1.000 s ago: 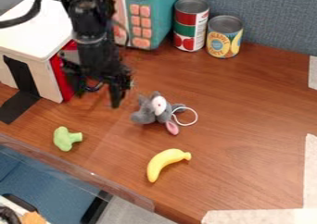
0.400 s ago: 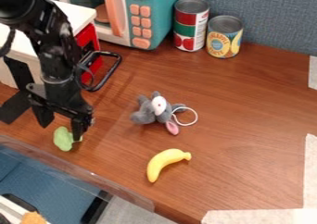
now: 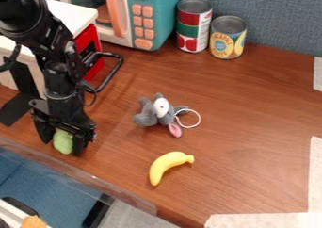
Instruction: Move green broccoli to the upper right of the table
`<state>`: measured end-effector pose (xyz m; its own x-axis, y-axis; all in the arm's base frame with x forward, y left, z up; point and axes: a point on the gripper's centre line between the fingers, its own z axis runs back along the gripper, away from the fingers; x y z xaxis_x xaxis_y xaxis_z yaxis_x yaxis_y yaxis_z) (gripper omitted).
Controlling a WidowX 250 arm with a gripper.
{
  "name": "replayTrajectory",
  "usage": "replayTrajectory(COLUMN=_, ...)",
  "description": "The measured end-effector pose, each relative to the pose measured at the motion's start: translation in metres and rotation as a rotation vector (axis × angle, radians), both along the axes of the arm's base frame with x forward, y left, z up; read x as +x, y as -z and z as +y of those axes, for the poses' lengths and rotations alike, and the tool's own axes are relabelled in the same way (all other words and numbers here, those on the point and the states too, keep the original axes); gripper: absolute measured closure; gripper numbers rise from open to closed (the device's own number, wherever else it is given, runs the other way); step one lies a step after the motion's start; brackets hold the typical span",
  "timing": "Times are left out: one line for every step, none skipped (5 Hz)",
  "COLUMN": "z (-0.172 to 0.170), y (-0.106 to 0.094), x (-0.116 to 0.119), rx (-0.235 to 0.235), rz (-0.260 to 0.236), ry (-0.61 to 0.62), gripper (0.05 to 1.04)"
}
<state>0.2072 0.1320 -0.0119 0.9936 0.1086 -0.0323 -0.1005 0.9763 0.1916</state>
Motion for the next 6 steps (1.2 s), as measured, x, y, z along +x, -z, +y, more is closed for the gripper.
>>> replayTrajectory(z=0.004, y=0.001, x=-0.001, rx=0.016, rz=0.002, ry=0.007, gripper=0.378)
replayTrajectory(z=0.003, y=0.001, x=-0.004, rx=0.024, rz=-0.007, ry=-0.021, gripper=0.395)
replayTrajectory(z=-0.017, y=-0.007, x=-0.001, rx=-0.027, rz=-0.011, ry=-0.021, gripper=0.395)
replayTrajectory(z=-0.06, y=-0.058, x=0.035, rx=-0.065, rz=-0.105, ry=0.019, gripper=0.395)
replayTrajectory(z=-0.095, y=-0.087, x=0.07, rx=-0.124, rz=-0.163, ry=0.046, gripper=0.395)
replayTrajectory(z=-0.133, y=-0.094, x=0.11, rx=-0.156, rz=-0.167, ry=0.078, gripper=0.395)
